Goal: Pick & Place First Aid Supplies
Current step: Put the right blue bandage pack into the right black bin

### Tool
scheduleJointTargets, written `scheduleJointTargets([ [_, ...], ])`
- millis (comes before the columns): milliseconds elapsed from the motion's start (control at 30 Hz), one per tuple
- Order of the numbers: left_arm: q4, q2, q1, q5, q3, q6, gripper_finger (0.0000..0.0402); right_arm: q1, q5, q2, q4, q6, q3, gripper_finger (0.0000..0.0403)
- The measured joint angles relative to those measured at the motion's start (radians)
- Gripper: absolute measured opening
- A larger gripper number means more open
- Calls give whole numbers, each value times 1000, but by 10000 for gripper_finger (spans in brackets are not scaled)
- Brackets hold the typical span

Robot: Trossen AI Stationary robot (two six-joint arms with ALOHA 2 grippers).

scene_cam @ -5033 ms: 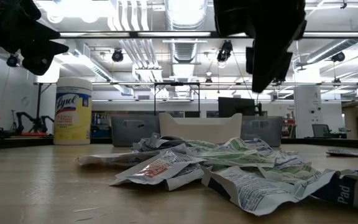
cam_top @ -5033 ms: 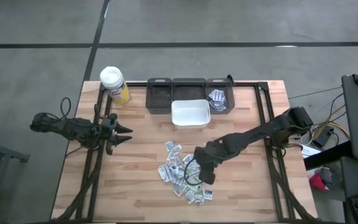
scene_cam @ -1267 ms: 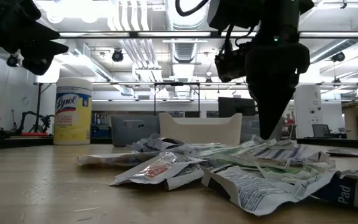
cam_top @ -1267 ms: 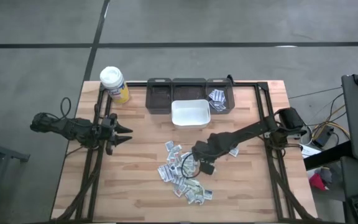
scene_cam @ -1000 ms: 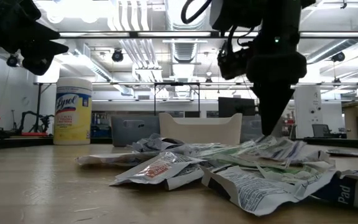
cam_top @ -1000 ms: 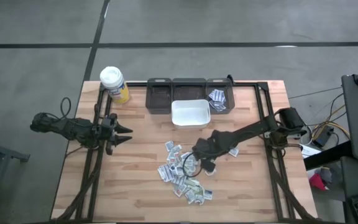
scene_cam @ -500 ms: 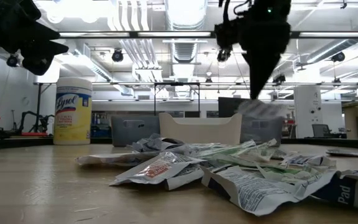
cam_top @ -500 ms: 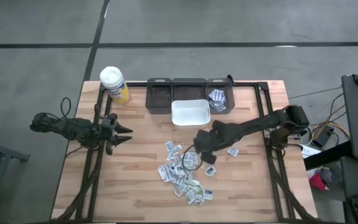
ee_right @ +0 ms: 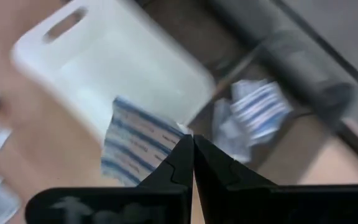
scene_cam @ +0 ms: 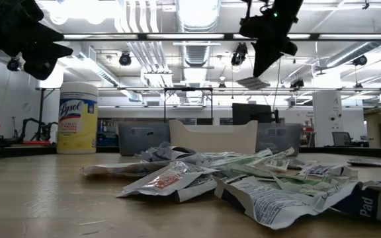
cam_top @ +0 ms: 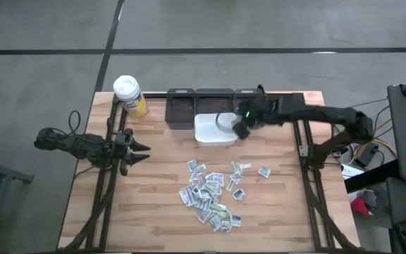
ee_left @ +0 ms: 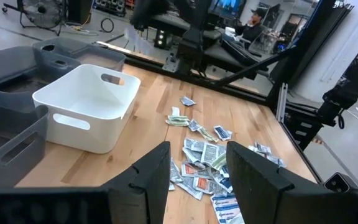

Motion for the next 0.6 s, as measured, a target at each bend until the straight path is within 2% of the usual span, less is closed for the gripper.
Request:
scheduleJointTargets([
  [233,0,0,0,0,0,0,161,-257,-11,-37,68,-132,0,8],
  [400,0,0,0,0,0,0,161,-403,-100,5,143,-188,0,8],
  [600,0,0,0,0,0,0,161,-508,-202,107,176,-210,-1,8],
])
